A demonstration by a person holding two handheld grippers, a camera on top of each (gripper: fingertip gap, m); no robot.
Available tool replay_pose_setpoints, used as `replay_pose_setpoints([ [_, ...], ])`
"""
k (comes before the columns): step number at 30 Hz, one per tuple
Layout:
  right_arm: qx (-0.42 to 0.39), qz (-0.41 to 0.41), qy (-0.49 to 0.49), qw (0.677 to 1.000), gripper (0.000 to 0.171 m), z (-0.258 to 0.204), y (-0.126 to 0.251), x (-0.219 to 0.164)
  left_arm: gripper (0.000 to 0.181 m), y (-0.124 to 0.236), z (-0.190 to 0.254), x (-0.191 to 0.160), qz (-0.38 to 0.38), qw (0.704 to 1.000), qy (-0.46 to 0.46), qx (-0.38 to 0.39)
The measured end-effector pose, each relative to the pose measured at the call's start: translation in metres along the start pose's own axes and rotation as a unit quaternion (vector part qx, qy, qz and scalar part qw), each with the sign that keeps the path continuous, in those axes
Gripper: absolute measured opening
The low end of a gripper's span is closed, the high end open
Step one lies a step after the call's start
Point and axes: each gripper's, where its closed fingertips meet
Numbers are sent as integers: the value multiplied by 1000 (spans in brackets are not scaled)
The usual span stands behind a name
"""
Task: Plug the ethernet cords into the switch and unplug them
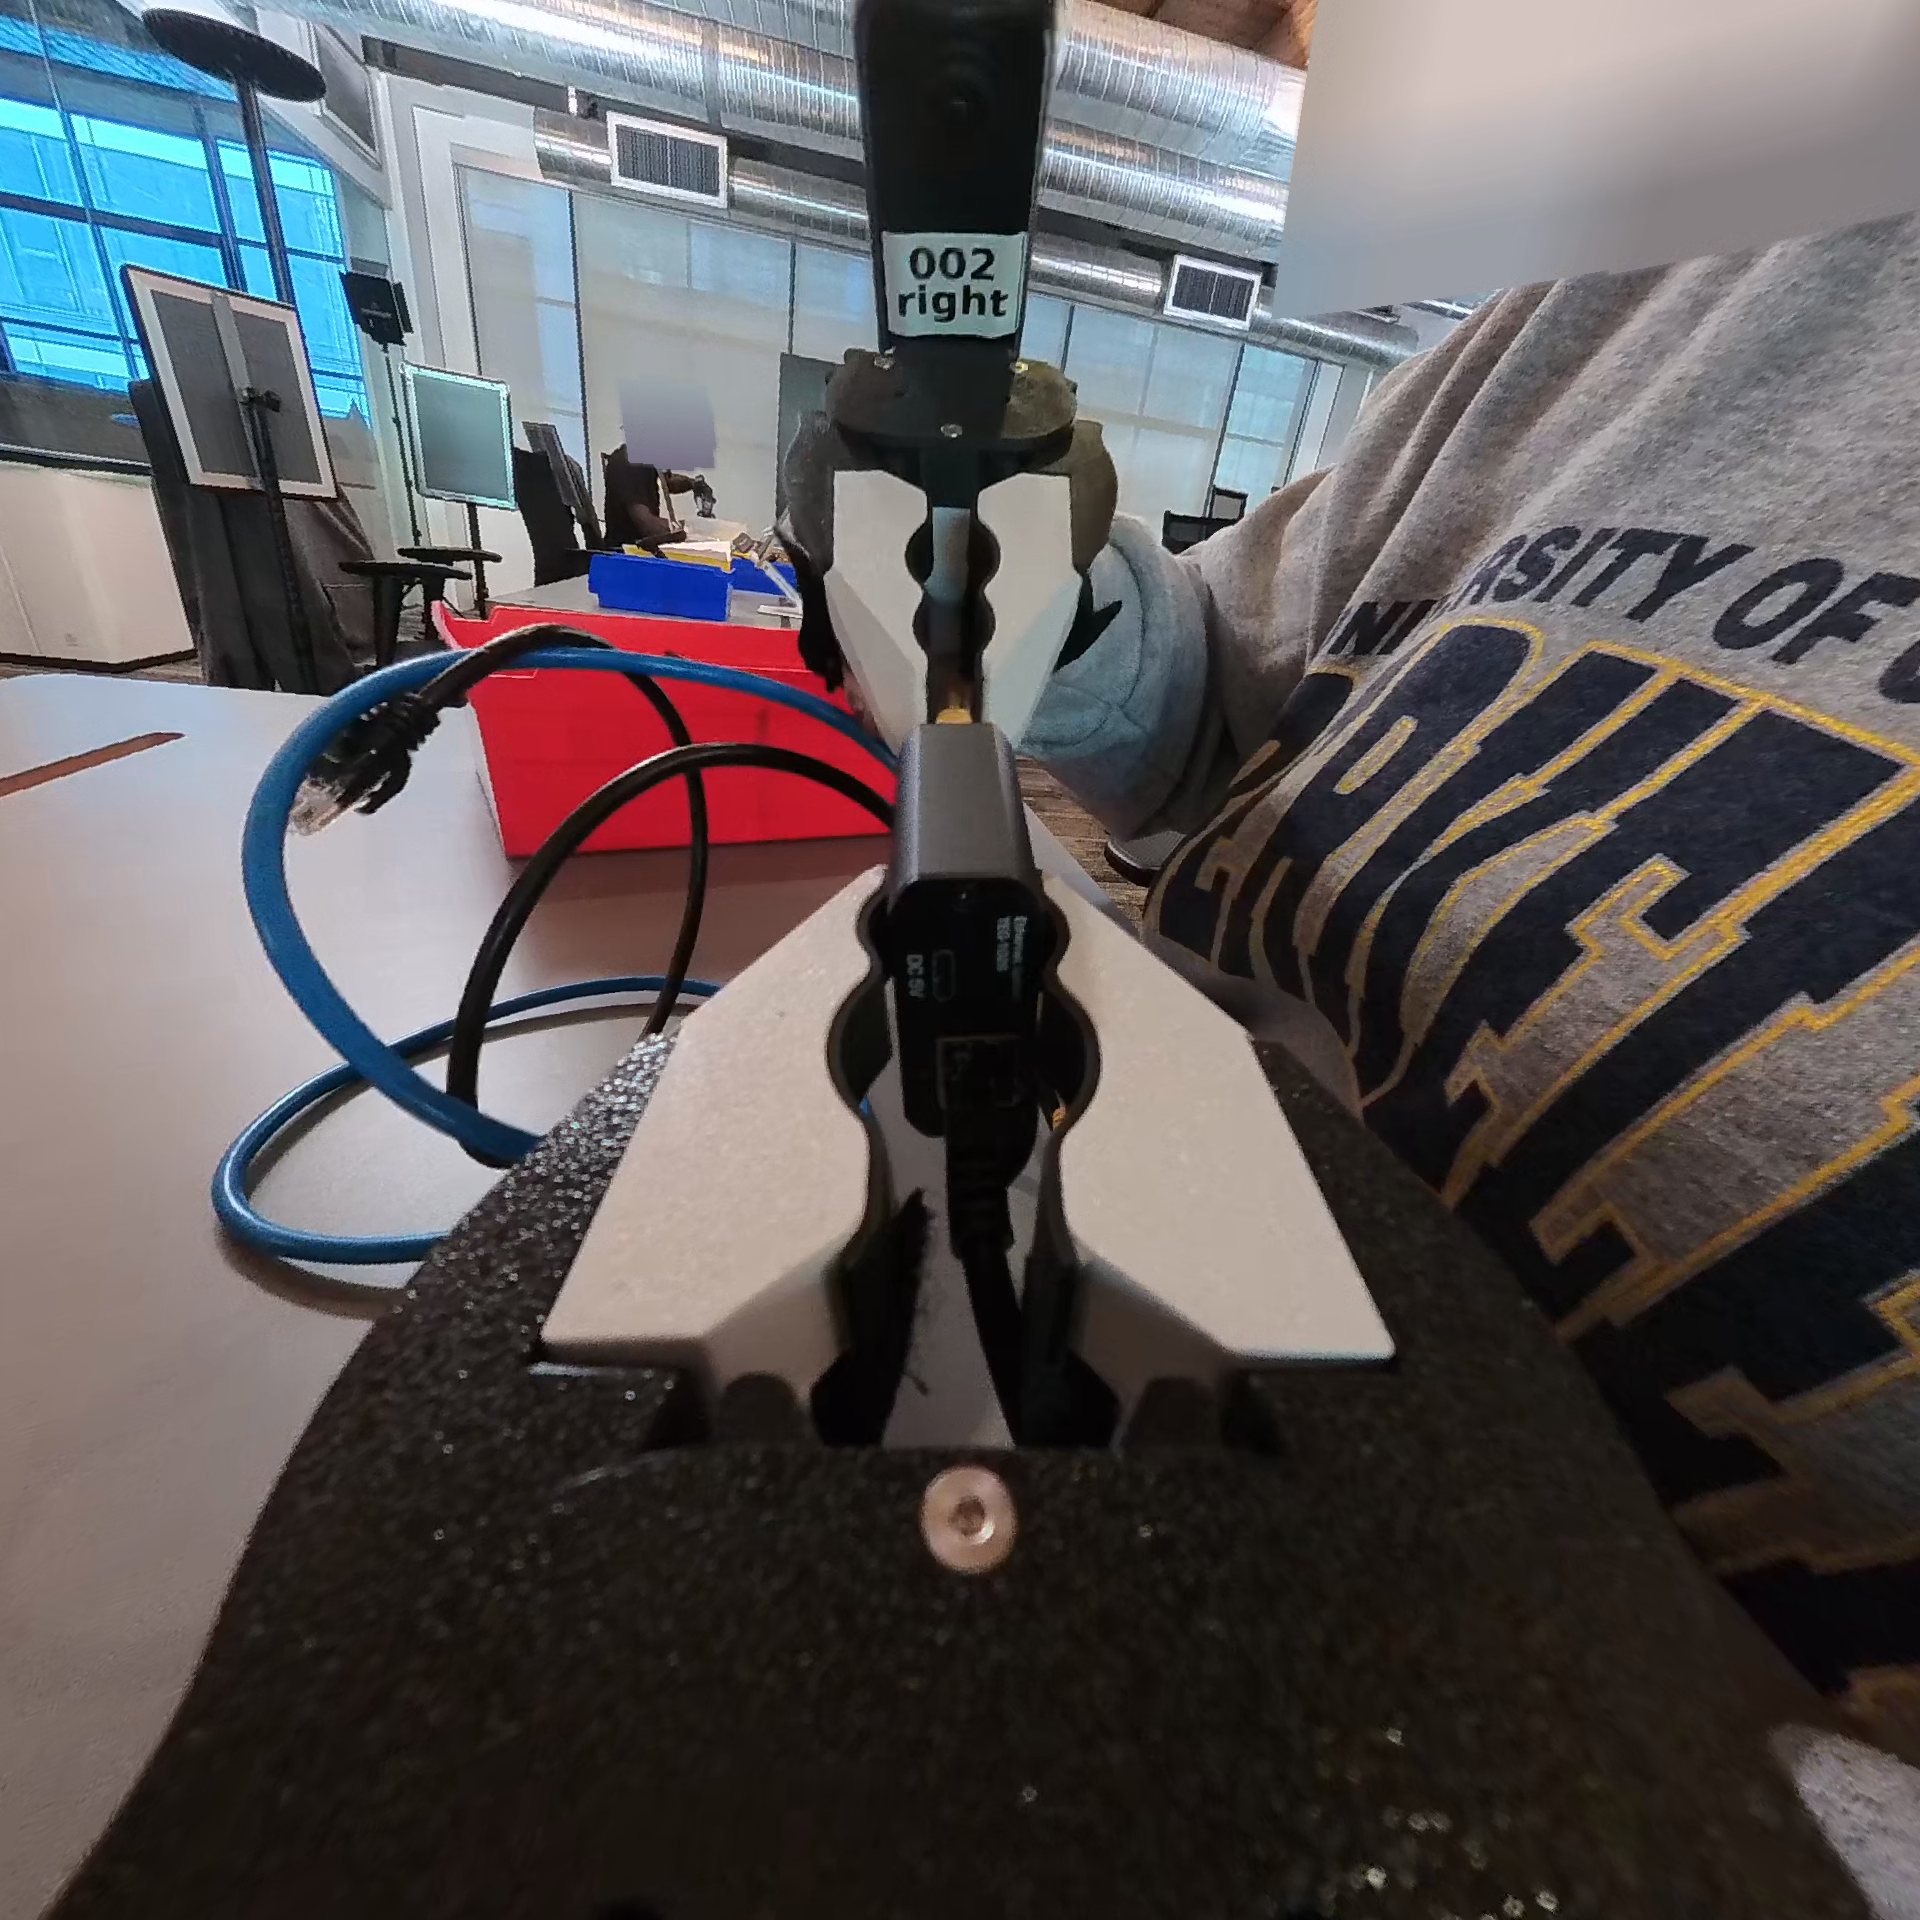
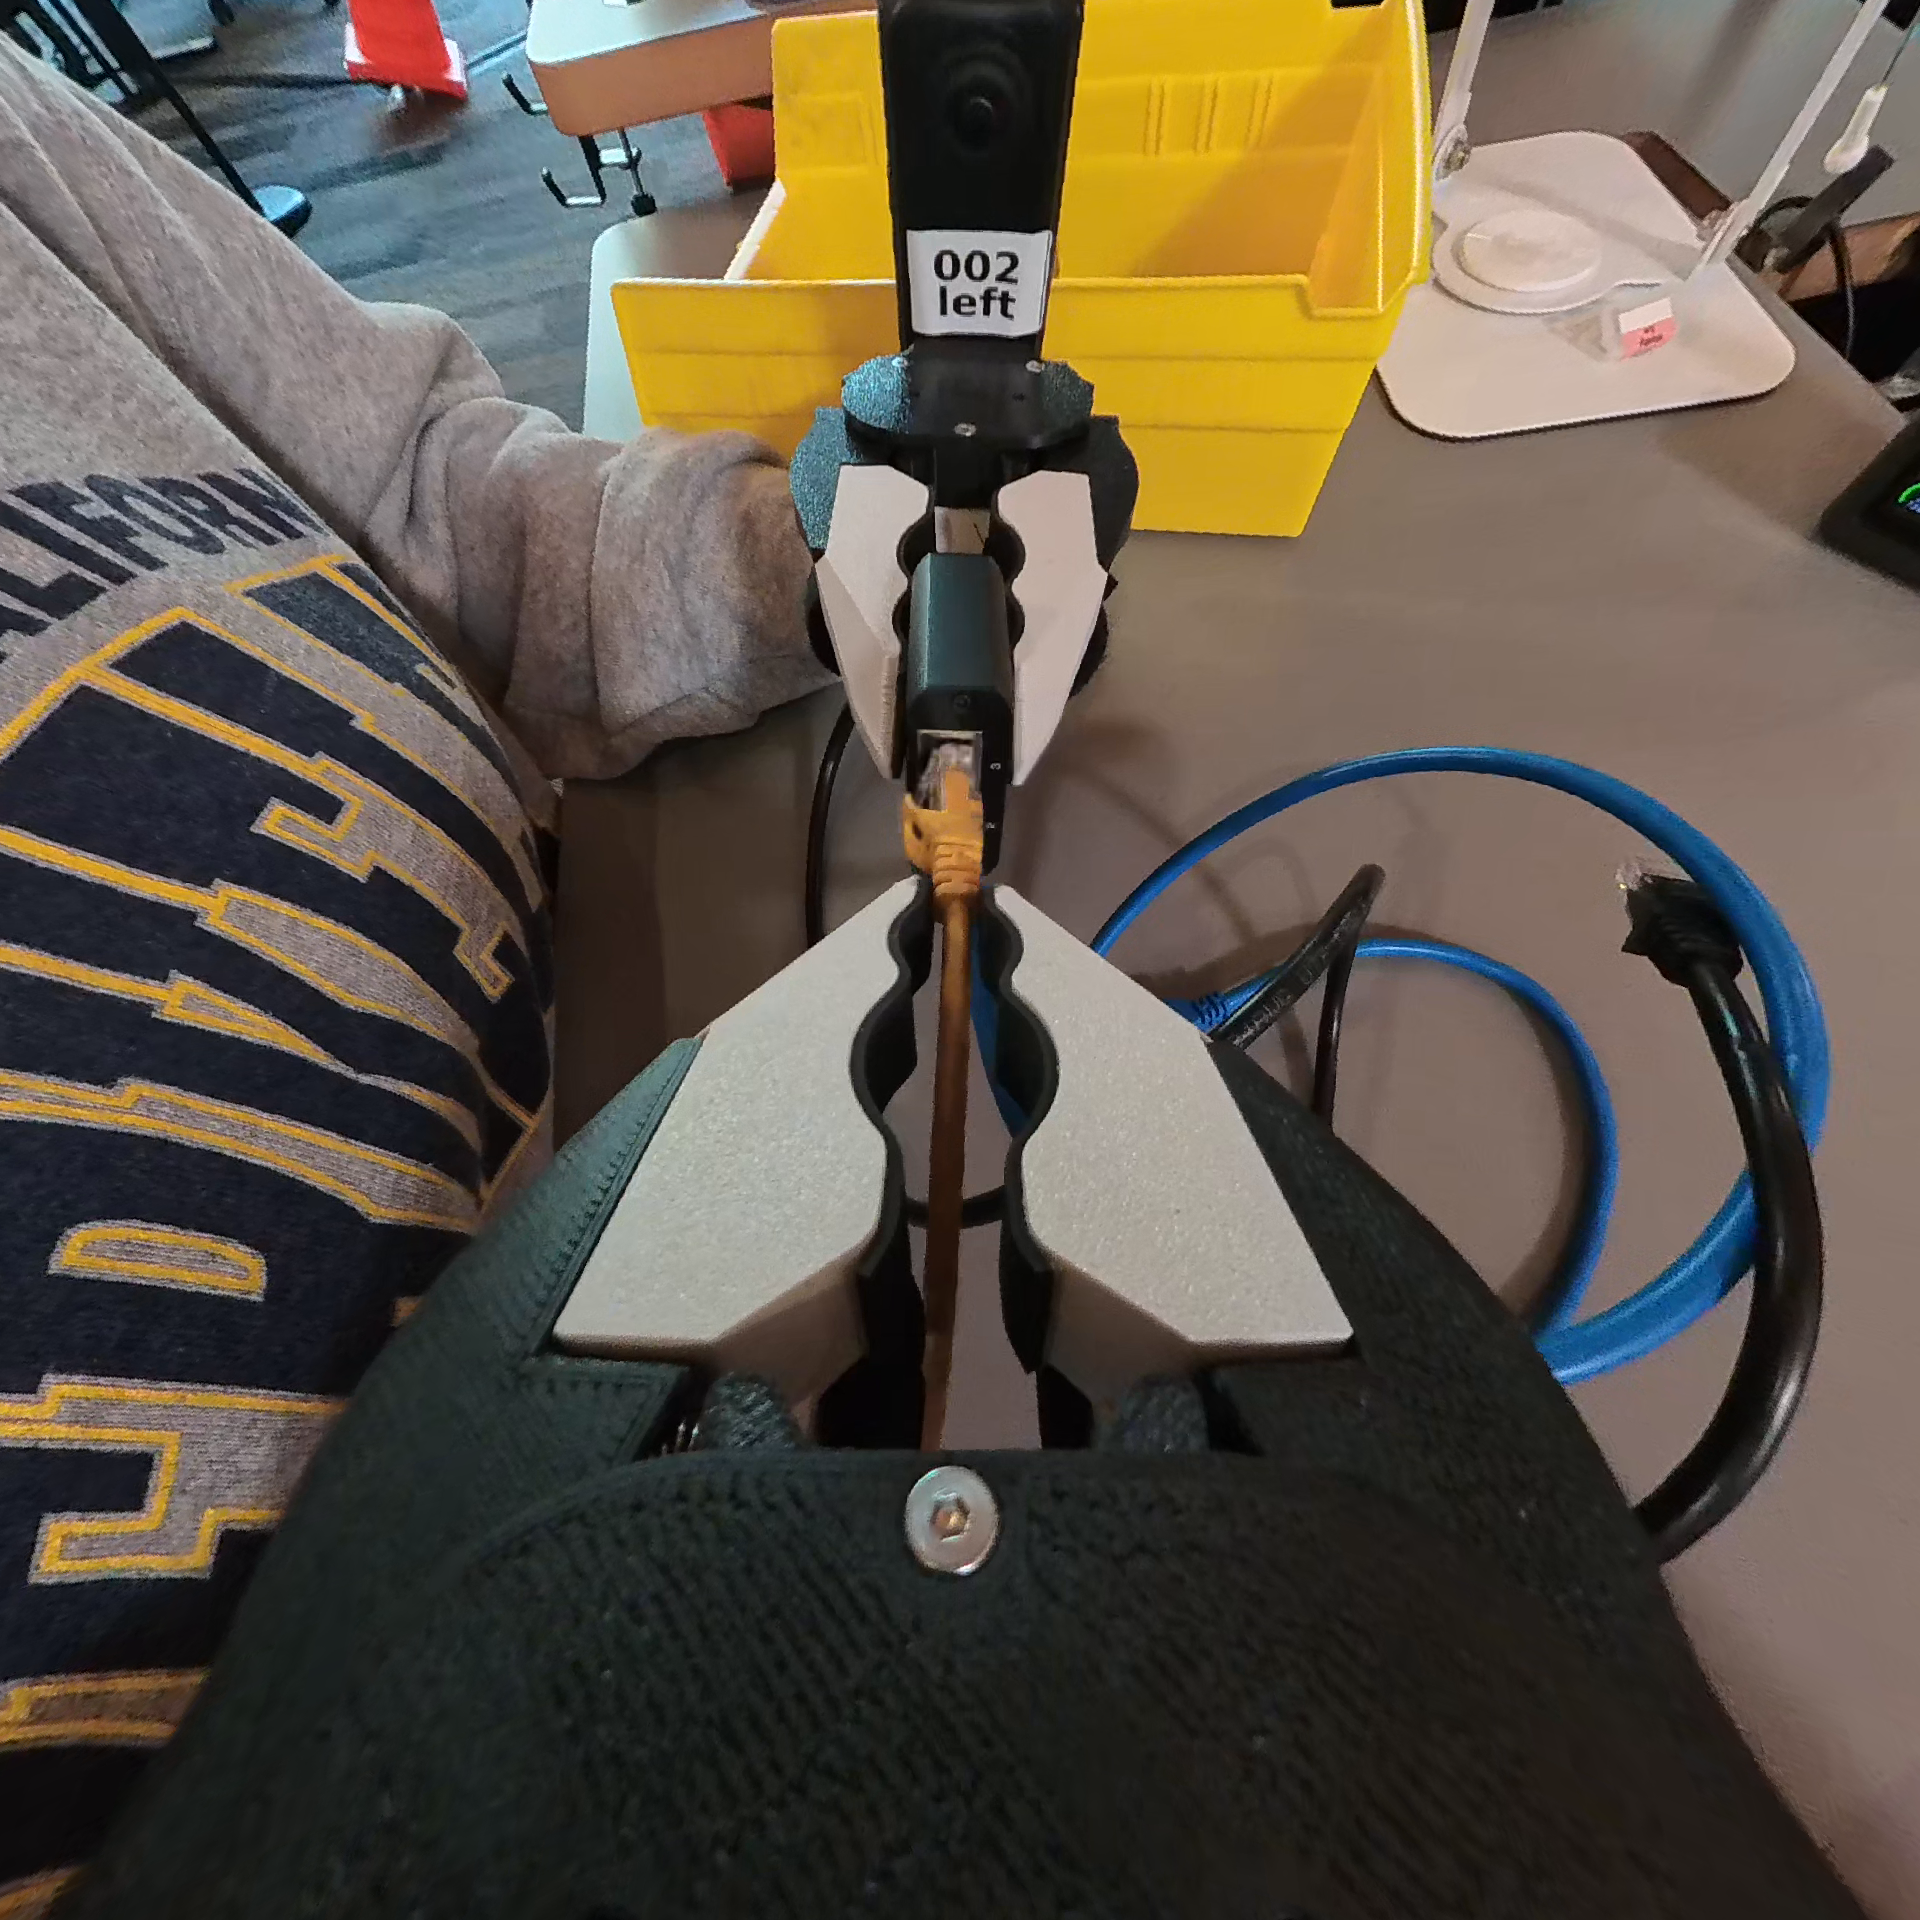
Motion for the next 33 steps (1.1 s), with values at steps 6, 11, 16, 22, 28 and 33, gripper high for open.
replay_pose_setpoints([
  [6,3,8,1,1000,6,-1,0,3,21,1,0,1,3,1000,1,-1],
  [11,11,13,0,1000,6,-3,0,4,22,1,1,1,3,1000,1,-3],
  [16,17,17,-1,1000,6,-6,0,5,22,1,2,1,3,1000,2,-7],
  [22,22,18,1,1000,6,-8,1,6,22,2,3,1,7,1000,8,-13],
  [28,16,14,12,1000,6,-11,0,9,22,4,6,4,20,999,31,-33],
  [33,13,7,27,1000,6,-13,0,12,22,6,8,6,26,996,58,-55],
])
Point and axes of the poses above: each gripper's, where its closed fingertips meet, y back along the fingers, x out of its top, z = x × y across the jaws, and after that the axes turned 3 degrees about x, right-handed
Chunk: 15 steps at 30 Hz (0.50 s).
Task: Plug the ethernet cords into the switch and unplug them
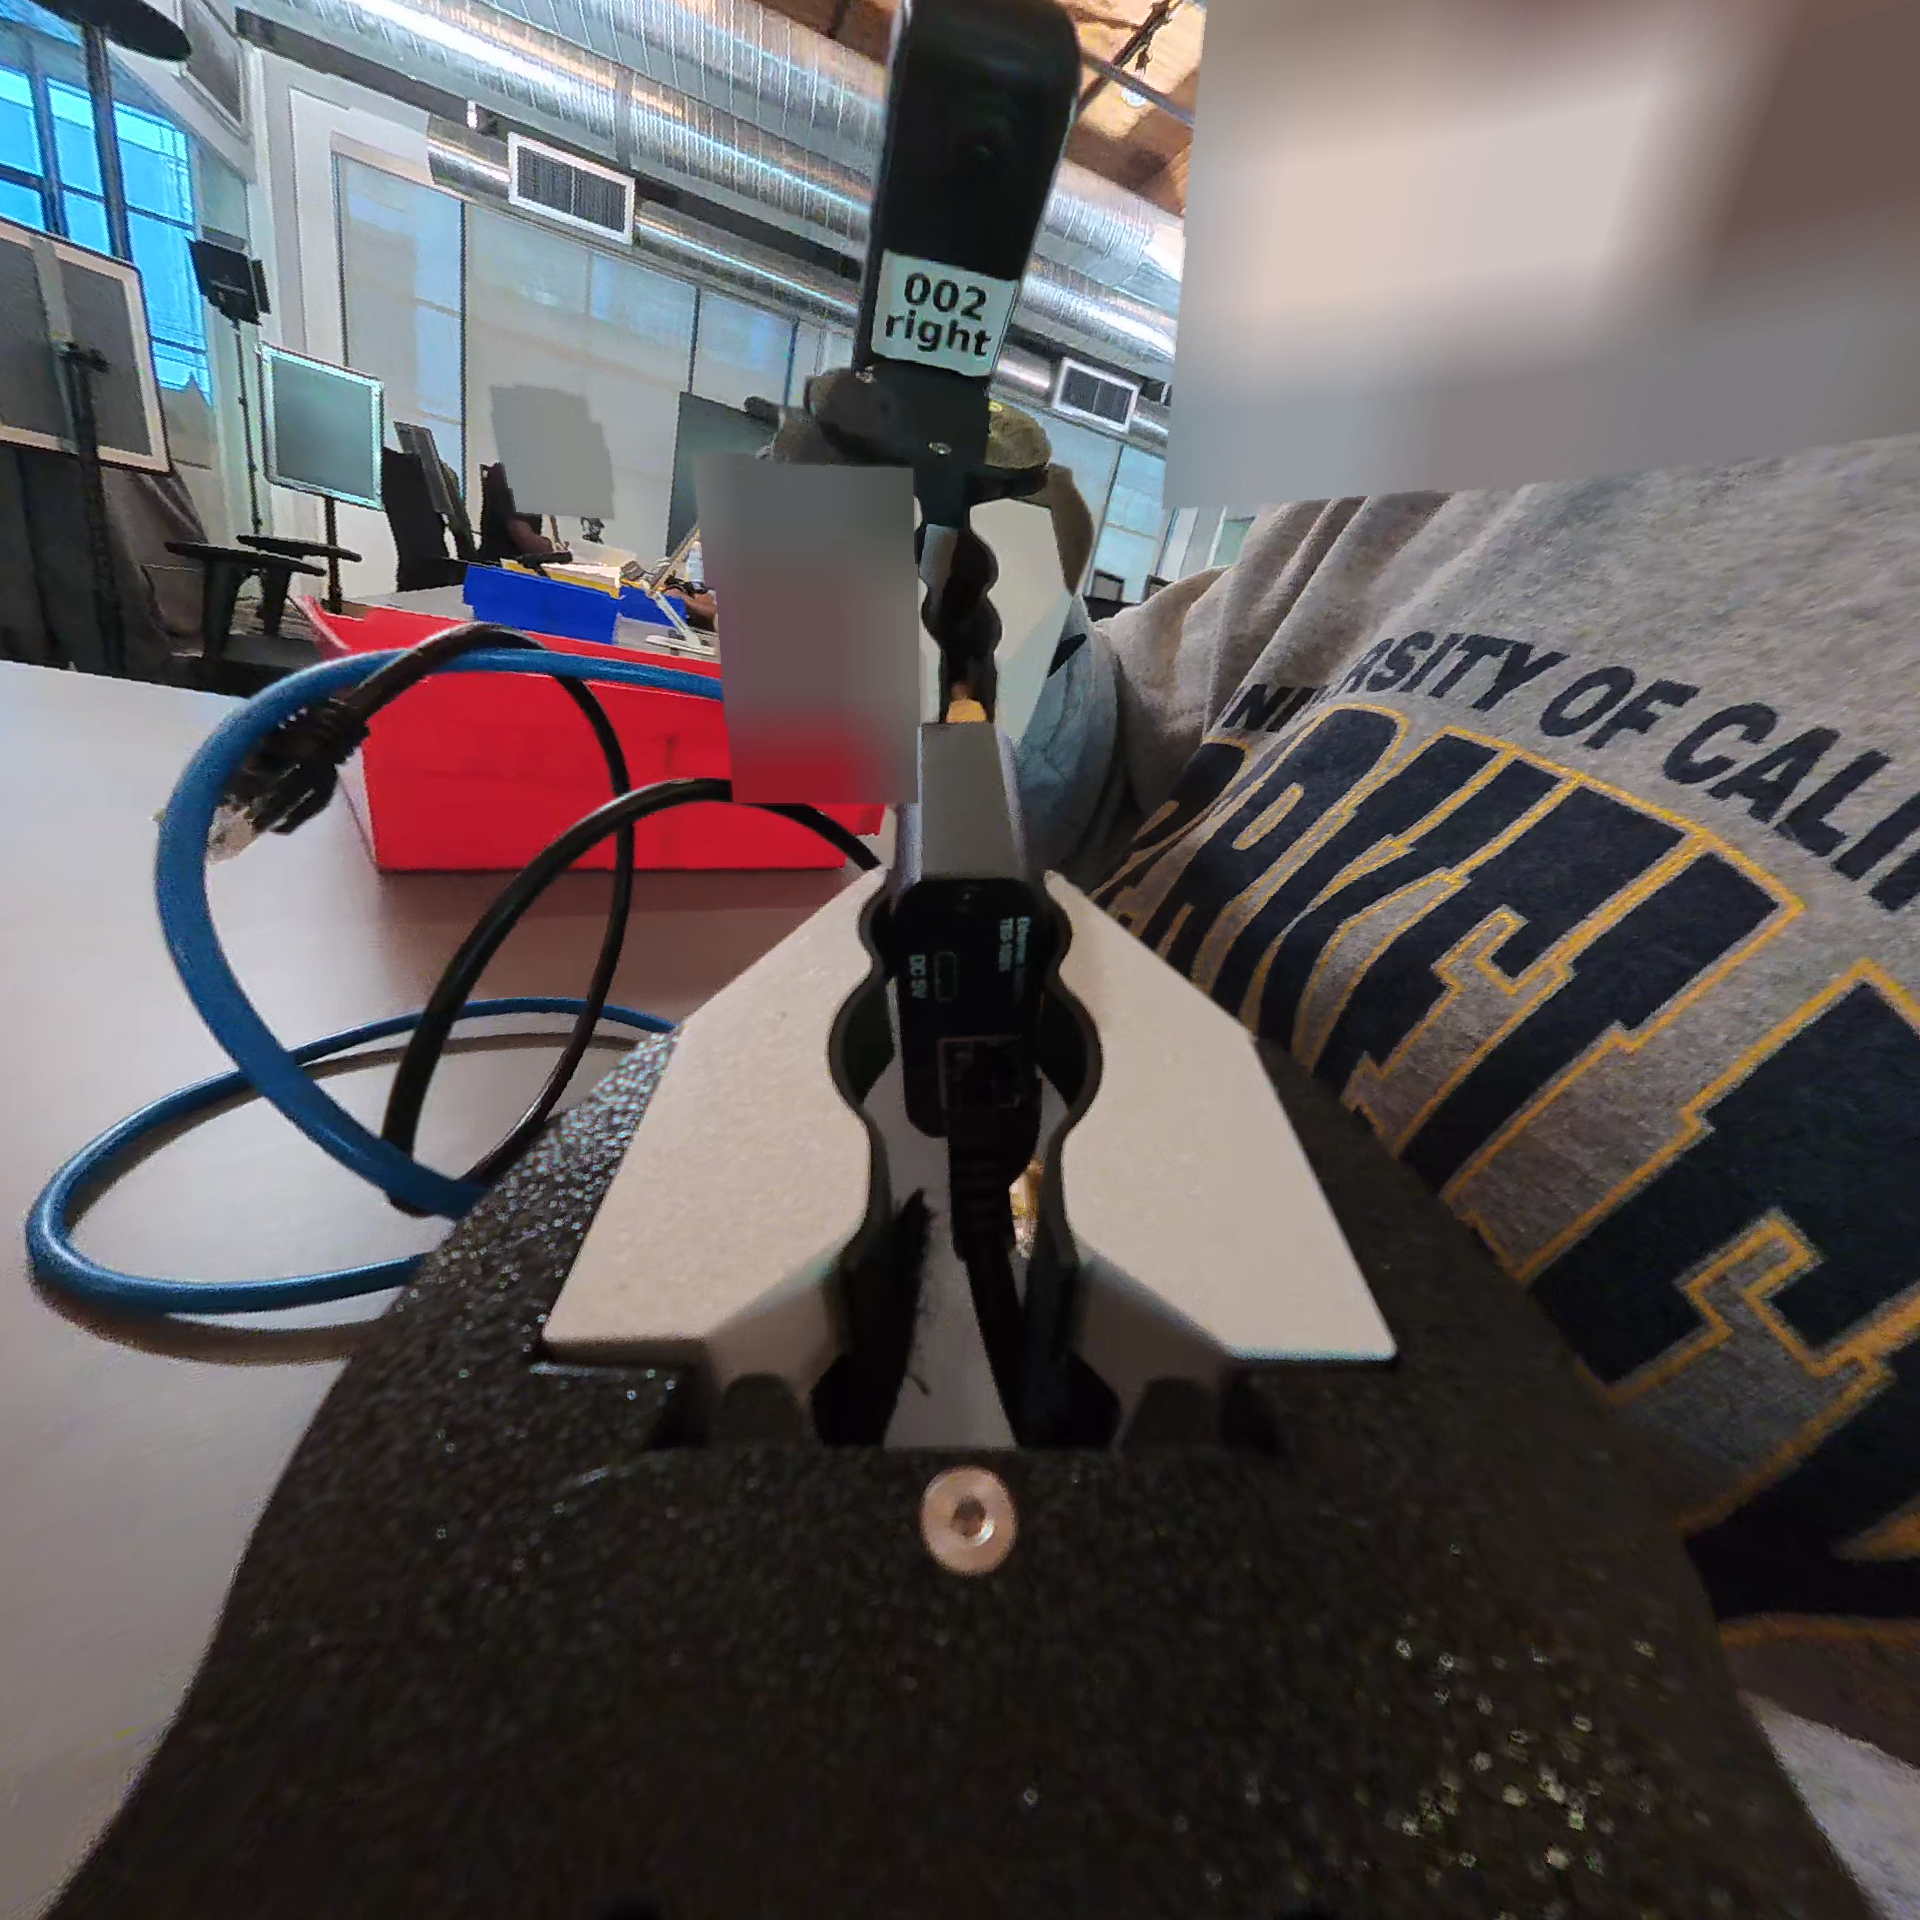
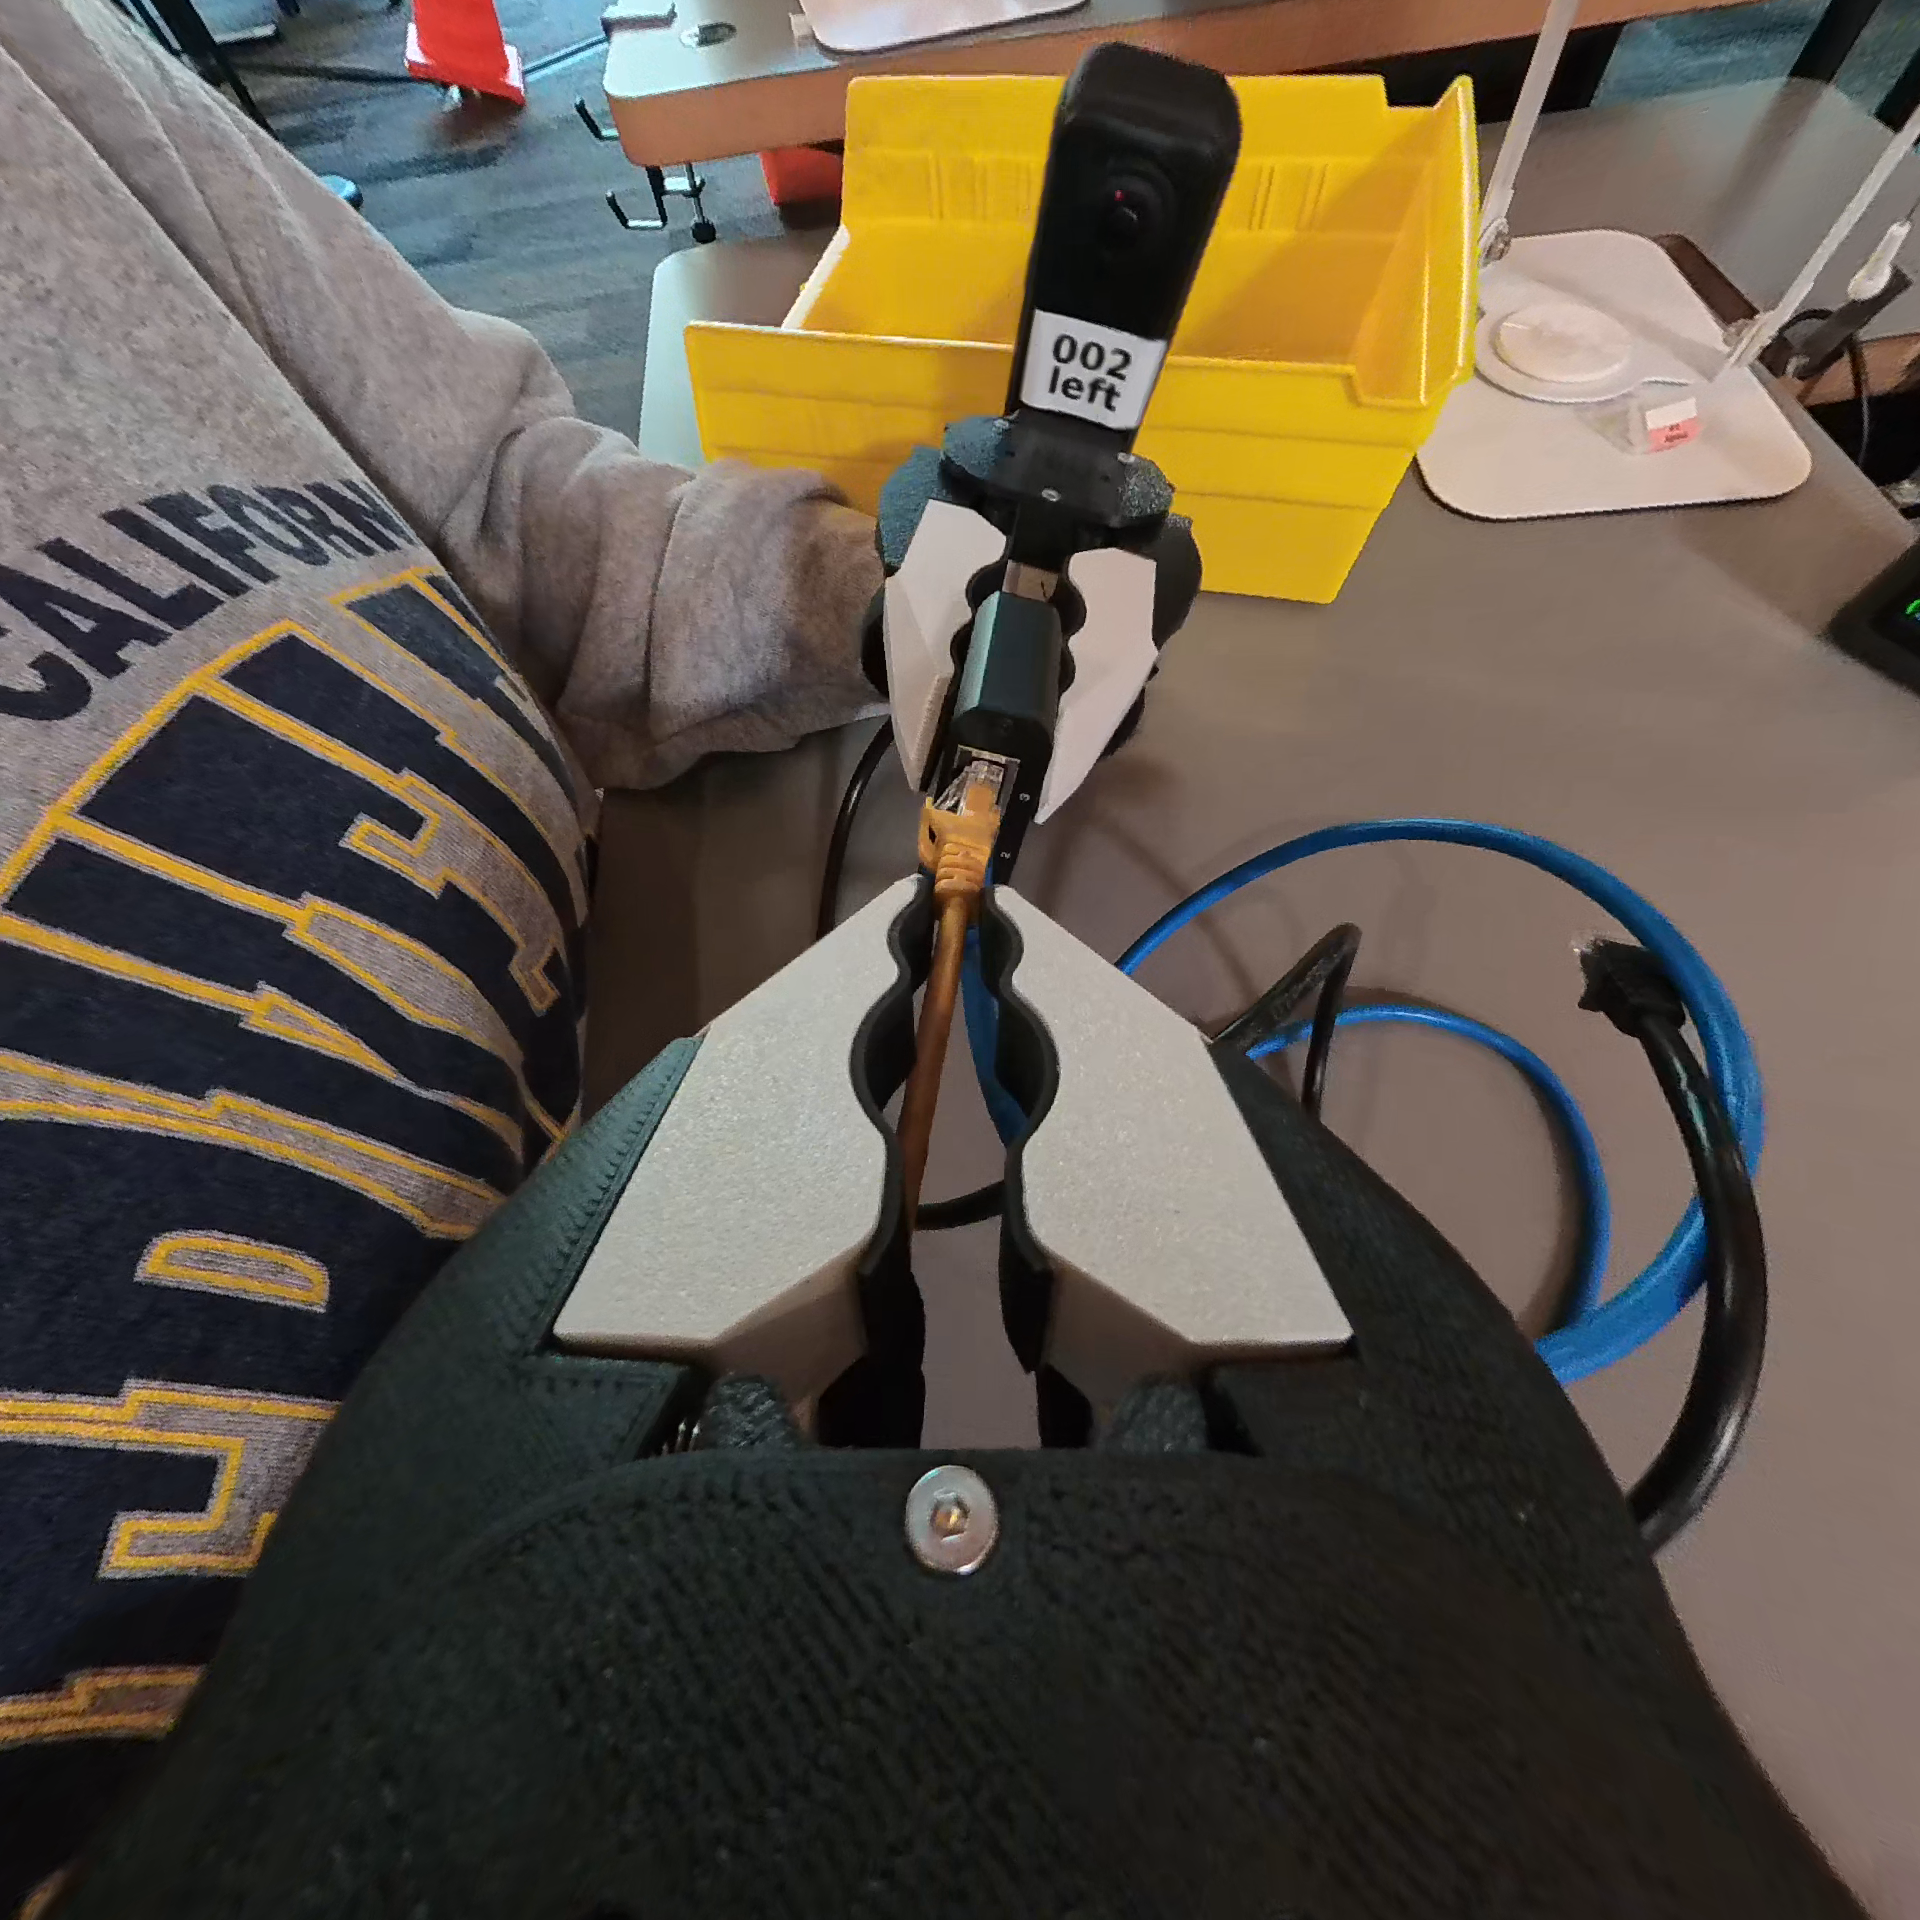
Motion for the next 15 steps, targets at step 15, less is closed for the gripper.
replay_pose_setpoints([
  [15,0,-14,-26,1000,6,1,1,1,22,2,1,0,5,1000,16,-9],
])
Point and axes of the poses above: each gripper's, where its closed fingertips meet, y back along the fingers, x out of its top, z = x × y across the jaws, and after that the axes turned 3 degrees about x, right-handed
